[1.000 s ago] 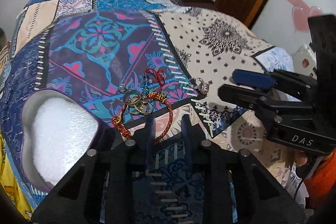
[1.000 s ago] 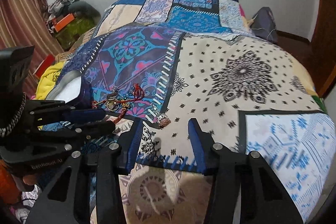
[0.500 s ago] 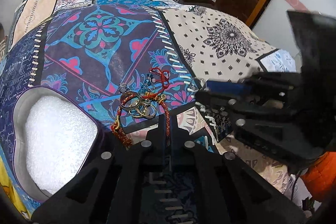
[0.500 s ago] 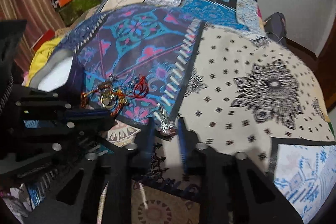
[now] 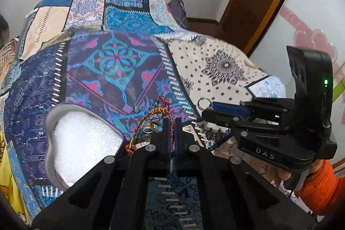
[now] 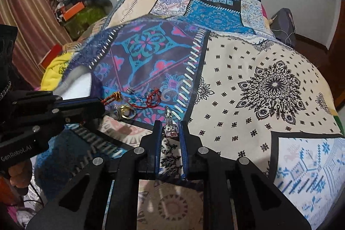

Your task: Organize jewelry

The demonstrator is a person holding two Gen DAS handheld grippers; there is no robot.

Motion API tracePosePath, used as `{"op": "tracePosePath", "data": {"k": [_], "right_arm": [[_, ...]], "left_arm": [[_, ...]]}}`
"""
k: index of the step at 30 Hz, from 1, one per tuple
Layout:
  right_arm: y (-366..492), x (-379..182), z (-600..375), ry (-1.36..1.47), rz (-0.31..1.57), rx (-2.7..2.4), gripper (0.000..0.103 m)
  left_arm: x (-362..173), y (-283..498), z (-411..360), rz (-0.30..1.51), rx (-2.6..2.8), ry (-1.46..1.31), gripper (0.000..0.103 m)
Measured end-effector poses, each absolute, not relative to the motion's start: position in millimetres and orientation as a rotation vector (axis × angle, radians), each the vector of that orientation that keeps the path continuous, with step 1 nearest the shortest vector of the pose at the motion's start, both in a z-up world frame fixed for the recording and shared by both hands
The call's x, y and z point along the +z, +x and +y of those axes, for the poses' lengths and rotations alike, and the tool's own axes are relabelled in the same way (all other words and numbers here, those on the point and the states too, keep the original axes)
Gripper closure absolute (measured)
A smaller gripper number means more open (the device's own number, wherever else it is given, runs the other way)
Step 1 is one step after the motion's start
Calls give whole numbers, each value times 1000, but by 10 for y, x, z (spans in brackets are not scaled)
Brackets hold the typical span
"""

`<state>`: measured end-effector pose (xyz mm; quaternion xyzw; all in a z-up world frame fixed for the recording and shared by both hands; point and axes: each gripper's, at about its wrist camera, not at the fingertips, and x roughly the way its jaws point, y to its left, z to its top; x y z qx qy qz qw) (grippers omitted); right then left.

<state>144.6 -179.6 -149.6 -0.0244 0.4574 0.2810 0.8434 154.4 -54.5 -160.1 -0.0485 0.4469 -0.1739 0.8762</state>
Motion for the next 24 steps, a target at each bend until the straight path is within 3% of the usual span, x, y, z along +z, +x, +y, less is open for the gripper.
{"op": "tracePosePath", "data": {"k": [24], "right_arm": [[1245,-929,-1431,-26,822,644,89]], "left_arm": [[-926,1205,164,736,-259,-204,102]]}}
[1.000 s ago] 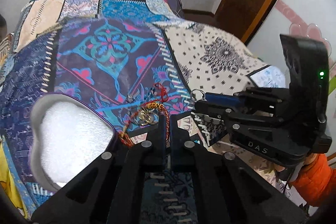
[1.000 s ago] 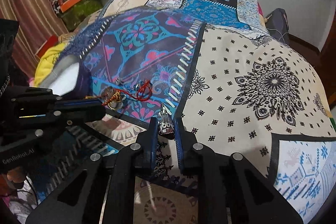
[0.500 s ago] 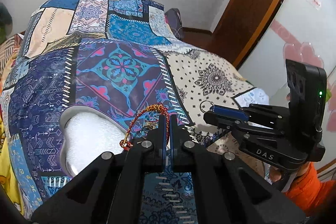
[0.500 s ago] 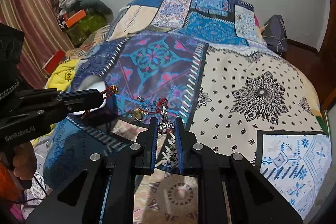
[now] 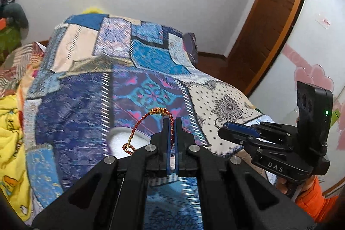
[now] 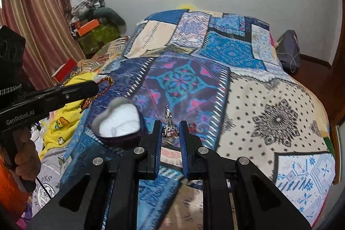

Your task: Organize jewelry

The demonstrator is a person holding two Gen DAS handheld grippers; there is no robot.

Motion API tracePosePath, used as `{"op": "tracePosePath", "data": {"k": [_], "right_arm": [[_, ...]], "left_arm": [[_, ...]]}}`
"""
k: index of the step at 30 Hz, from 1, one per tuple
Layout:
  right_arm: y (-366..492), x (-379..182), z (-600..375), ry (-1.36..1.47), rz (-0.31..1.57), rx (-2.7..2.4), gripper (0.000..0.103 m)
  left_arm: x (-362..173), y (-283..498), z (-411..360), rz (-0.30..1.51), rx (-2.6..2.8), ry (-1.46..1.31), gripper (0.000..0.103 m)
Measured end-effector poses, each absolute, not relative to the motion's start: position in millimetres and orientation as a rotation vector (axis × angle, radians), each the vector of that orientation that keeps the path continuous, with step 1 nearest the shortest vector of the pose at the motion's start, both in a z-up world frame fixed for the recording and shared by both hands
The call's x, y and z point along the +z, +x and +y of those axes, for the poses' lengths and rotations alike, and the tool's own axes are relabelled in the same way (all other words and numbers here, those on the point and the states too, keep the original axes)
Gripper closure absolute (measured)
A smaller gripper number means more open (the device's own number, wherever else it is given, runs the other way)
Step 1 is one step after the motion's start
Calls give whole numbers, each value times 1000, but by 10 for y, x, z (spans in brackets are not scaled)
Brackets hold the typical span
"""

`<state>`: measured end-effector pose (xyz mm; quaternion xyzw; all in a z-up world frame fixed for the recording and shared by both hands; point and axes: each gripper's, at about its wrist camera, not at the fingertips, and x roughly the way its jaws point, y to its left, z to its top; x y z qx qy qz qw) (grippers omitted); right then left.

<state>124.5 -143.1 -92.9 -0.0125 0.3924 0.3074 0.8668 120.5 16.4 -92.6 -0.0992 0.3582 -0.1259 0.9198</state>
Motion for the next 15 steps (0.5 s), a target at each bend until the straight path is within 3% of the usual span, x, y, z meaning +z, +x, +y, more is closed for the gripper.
{"op": "tracePosePath", "data": {"k": [15], "right_arm": [[1258,-957,-923,-33,816,727,89]], "left_arm": [[-1208,1288,310,786,-216,-127,102]]}}
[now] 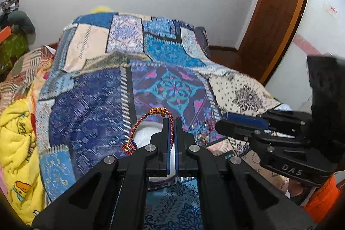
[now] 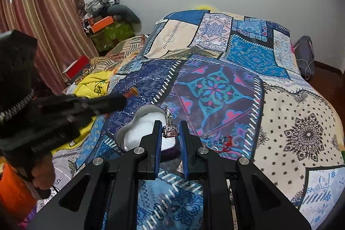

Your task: Organize jewelry

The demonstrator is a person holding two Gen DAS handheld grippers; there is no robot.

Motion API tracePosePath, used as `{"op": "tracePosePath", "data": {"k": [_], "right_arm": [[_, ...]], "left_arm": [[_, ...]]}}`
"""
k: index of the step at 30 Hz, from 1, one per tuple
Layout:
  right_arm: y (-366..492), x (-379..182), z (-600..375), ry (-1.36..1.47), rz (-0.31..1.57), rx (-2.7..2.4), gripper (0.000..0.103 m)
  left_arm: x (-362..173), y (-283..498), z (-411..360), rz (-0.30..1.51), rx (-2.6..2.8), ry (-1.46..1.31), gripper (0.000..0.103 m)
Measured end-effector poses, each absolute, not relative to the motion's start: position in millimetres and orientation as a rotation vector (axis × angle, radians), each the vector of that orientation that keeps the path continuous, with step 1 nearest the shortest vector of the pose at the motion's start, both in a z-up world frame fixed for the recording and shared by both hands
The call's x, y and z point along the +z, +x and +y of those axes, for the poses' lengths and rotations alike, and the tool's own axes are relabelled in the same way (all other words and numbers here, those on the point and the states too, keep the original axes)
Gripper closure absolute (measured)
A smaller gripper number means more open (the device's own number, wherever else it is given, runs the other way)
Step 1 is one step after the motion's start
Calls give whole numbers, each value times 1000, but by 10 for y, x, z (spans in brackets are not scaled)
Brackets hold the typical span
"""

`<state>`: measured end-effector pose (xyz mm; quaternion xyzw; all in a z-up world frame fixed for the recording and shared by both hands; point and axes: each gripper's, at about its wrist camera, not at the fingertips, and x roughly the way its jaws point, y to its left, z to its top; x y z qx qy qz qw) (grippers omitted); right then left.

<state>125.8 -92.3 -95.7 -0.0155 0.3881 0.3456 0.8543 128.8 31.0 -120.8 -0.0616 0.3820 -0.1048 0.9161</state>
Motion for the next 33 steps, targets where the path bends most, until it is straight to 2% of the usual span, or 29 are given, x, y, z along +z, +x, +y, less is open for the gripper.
{"op": "tracePosePath", "data": {"k": [8,28,33], "right_arm": [[1331,-984,-839,-44,824,734,89],[1361,-1209,-562,-67,892,782,89],[1331,-1256,-497,-89,904,795,88]], "left_arm": [[-1423,1361,268,830,-245,-136,102],[-1400,1319,504,804,-140,-83,96],[-1404,1304,561,803,-112,-75,85]]}}
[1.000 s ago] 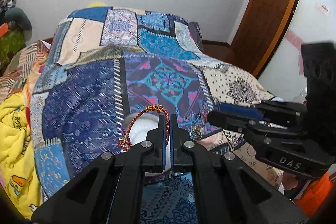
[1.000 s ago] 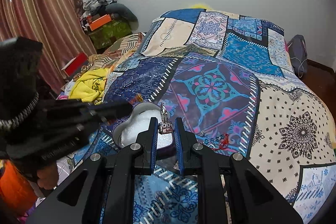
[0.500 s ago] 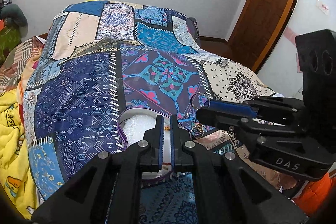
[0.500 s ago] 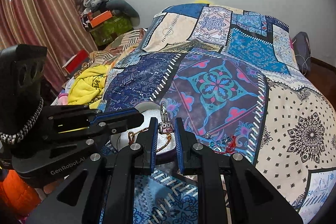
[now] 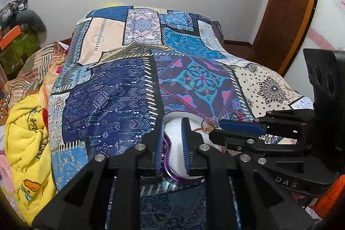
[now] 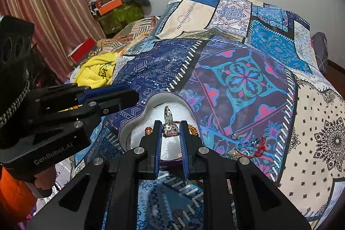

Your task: Organize jewelry

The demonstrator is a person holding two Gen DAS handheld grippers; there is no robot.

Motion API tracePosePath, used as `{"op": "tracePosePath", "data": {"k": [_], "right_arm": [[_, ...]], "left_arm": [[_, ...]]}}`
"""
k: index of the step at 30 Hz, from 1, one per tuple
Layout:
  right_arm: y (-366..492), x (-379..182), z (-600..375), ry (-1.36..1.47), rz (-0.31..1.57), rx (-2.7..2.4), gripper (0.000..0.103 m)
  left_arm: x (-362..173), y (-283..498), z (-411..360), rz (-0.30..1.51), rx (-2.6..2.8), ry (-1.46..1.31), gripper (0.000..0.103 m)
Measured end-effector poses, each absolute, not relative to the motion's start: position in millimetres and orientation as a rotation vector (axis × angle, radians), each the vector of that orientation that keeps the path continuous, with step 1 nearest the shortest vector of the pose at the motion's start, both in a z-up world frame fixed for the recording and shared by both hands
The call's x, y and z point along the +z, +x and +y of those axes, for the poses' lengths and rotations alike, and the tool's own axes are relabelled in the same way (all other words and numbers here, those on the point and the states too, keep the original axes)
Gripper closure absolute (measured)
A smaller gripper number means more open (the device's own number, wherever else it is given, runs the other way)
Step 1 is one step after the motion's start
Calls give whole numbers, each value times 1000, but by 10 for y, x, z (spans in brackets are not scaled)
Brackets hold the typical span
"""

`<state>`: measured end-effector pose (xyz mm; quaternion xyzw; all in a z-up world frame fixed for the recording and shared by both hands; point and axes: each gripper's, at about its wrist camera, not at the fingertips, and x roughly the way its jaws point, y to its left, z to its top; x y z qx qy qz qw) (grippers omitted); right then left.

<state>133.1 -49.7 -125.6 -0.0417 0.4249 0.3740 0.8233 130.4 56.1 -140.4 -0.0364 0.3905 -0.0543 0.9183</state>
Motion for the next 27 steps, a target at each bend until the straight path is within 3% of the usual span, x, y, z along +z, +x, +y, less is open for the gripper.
{"op": "tracePosePath", "data": {"k": [11,14,20,27], "right_arm": [[1313,-1136,-596,-104,881,763,87],[1290,-1073,-673,-114,856,737,86],[1237,-989,-873,-143,804,666,64],[1292,-1025,-1207,-142,814,593,63]], "left_arm": [[-1310,1262,483,783,-100,-38,82],[-1260,1239,436,771,-96,-24,72],[-1191,1211,290,755,-100,9,60],[-1211,1251,43,766,-127,40,54]]}}
